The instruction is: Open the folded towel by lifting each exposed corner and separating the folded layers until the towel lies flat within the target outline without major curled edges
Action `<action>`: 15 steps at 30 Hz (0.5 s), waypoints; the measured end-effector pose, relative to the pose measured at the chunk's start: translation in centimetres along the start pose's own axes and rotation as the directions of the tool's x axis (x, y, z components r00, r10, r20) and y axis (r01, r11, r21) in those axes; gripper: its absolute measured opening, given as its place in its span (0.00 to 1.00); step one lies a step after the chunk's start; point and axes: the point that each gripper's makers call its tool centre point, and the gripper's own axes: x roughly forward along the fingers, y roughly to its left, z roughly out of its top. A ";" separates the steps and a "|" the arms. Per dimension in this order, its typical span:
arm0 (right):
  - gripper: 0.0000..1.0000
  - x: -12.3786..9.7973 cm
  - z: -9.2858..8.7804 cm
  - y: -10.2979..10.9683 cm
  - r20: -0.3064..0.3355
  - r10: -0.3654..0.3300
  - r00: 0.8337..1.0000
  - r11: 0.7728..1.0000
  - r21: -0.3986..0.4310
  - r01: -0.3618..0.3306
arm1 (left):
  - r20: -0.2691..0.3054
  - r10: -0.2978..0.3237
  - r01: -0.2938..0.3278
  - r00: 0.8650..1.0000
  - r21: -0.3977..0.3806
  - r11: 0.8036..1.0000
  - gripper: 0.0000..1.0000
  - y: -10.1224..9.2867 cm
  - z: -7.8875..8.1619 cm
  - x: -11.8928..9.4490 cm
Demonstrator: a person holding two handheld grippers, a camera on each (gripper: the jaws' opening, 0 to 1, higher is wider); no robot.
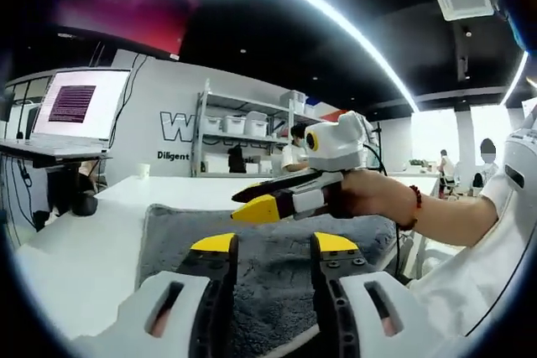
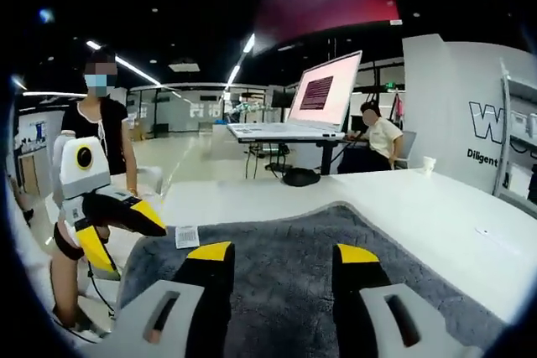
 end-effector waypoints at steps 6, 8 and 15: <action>0.45 -2.6 0.5 -0.1 0.035 -0.019 0.999 1.000 -0.013 0.019 | 0.004 -0.053 0.053 0.999 -0.016 0.998 0.38 -1.4 0.0 0.8; 0.45 -3.2 0.8 -0.3 0.053 -0.027 0.998 1.000 -0.009 0.028 | 0.001 -0.060 0.060 0.998 -0.010 0.998 0.39 -1.9 0.1 1.0; 0.48 -6.3 1.0 -0.2 0.096 -0.051 0.994 0.998 -0.022 0.053 | 0.010 -0.089 0.089 0.996 -0.004 0.996 0.41 -3.2 0.7 1.5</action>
